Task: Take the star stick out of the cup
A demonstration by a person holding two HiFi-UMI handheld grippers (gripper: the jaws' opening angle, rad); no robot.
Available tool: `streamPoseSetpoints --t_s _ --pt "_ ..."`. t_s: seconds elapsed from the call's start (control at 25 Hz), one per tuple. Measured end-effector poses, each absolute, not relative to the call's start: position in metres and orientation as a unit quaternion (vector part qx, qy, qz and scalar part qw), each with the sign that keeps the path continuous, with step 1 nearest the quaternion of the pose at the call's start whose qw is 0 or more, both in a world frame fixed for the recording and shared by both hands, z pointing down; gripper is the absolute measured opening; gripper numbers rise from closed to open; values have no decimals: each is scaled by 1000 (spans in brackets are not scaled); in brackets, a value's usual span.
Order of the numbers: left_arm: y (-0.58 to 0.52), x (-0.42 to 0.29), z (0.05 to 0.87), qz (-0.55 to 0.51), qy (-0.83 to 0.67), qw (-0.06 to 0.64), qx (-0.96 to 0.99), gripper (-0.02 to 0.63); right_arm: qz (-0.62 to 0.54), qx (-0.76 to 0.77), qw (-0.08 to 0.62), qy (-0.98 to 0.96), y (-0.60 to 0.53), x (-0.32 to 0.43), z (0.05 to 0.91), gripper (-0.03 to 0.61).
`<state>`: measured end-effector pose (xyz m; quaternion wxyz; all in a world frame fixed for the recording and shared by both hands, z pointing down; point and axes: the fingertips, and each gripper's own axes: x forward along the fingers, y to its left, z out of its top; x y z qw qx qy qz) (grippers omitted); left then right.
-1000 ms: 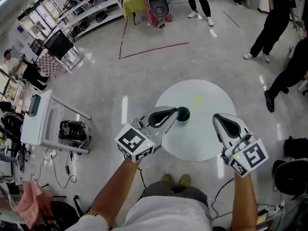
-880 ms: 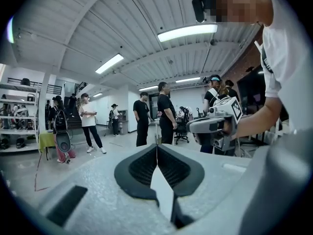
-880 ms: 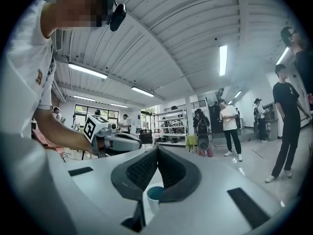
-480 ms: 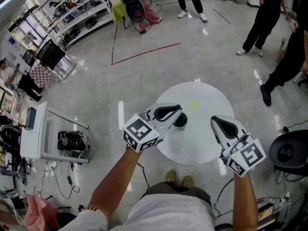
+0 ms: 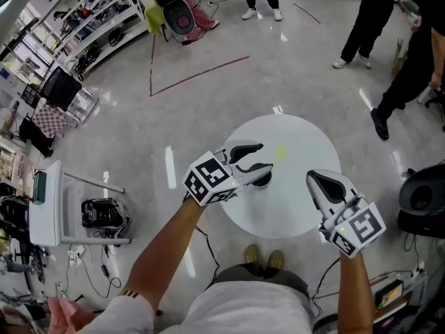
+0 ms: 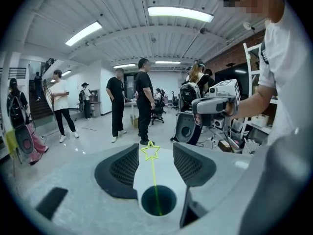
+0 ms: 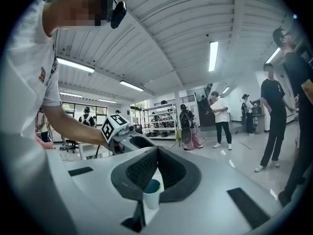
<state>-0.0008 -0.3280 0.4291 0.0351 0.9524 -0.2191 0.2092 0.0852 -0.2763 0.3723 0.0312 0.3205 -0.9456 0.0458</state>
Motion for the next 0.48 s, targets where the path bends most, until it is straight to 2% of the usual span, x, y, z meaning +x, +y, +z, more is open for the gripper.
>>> streamPoseSetpoints --t_s 0.24,0.48 --pt "-342 3 458 234 -149 70 958 277 61 339 41 -938 -278 83 382 11" --pt "-349 9 491 268 -95 83 955 291 67 355 61 -931 -273 86 398 11"
